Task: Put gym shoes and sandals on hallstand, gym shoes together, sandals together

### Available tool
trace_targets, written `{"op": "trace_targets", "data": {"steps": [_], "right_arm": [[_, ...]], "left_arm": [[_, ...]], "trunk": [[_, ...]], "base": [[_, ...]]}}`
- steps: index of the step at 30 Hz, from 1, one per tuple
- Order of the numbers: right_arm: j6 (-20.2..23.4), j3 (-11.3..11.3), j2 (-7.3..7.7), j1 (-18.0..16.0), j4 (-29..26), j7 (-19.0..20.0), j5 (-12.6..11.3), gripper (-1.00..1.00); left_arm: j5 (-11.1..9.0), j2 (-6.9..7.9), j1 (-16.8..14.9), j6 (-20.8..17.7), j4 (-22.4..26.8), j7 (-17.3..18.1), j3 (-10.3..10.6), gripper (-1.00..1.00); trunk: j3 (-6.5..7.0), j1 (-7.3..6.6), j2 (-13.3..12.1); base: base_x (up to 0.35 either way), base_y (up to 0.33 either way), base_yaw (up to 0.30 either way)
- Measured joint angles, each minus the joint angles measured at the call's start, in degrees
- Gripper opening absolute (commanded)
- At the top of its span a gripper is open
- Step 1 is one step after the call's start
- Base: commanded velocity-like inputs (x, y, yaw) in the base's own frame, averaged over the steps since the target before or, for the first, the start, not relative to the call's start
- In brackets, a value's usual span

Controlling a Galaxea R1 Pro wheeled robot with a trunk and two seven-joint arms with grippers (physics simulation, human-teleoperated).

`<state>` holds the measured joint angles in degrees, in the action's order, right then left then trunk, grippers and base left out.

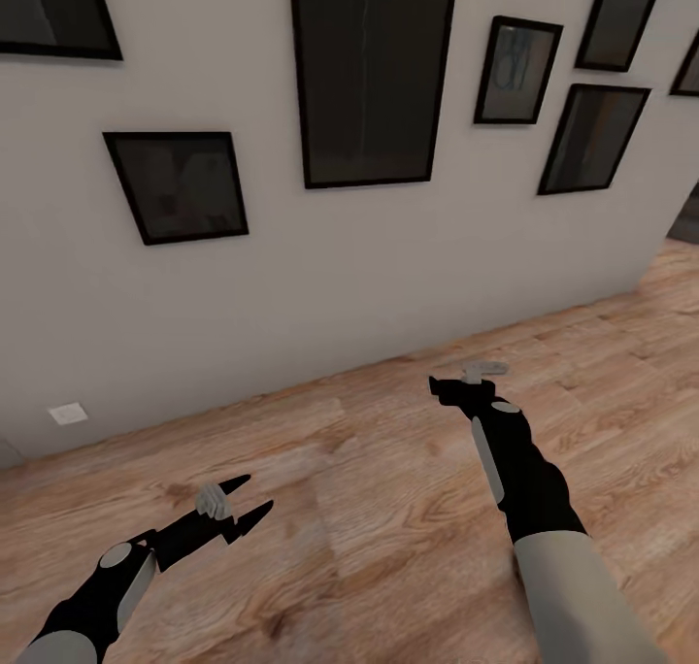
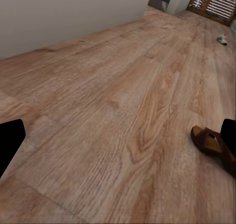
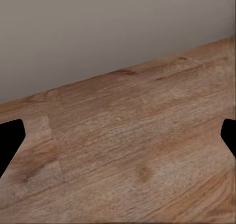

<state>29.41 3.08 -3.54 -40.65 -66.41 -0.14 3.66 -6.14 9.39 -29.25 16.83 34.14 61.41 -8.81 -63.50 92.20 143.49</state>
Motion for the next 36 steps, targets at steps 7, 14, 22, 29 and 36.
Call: {"op": "trace_targets", "data": {"steps": [7, 14, 22, 29, 36], "right_arm": [[0.00, -0.06, -0.01, -0.01, 0.02, -0.01, 0.06, 1.00], [-0.07, 0.00, -0.01, -0.01, 0.19, -0.01, 0.08, 1.00], [-0.10, 0.00, -0.01, -0.01, 2.35, -0.01, 0.08, 1.00], [-0.10, 0.07, 0.43, -0.21, 3.27, -0.01, 0.05, 1.00], [-0.09, 0.09, 0.43, -0.25, 3.22, 0.00, 0.09, 1.00]], "left_arm": [[0.01, 0.00, 0.01, 0.00, 0.00, -0.08, 0.01, 1.00], [-0.01, 0.01, 0.02, 0.00, 0.02, -0.02, 0.00, 1.00], [-0.03, 0.01, 0.02, 0.00, 0.03, 0.00, 0.00, 1.00], [-0.84, 0.21, -0.25, -1.39, 1.96, -1.28, -0.85, 1.00], [-3.14, 0.43, -0.24, 0.15, 4.11, 0.95, -3.11, 1.00]], "trunk": [[0.00, -0.02, 0.00], [0.00, 0.00, 0.00], [0.00, 0.00, 0.00], [0.00, 0.00, 0.00], [0.00, -0.02, 0.00]], "base": [[0.100, -0.057, -0.251], [0.074, -0.043, -0.035], [0.003, -0.002, -0.002], [0.000, 0.000, 0.000], [0.083, -0.049, 0.000]]}}
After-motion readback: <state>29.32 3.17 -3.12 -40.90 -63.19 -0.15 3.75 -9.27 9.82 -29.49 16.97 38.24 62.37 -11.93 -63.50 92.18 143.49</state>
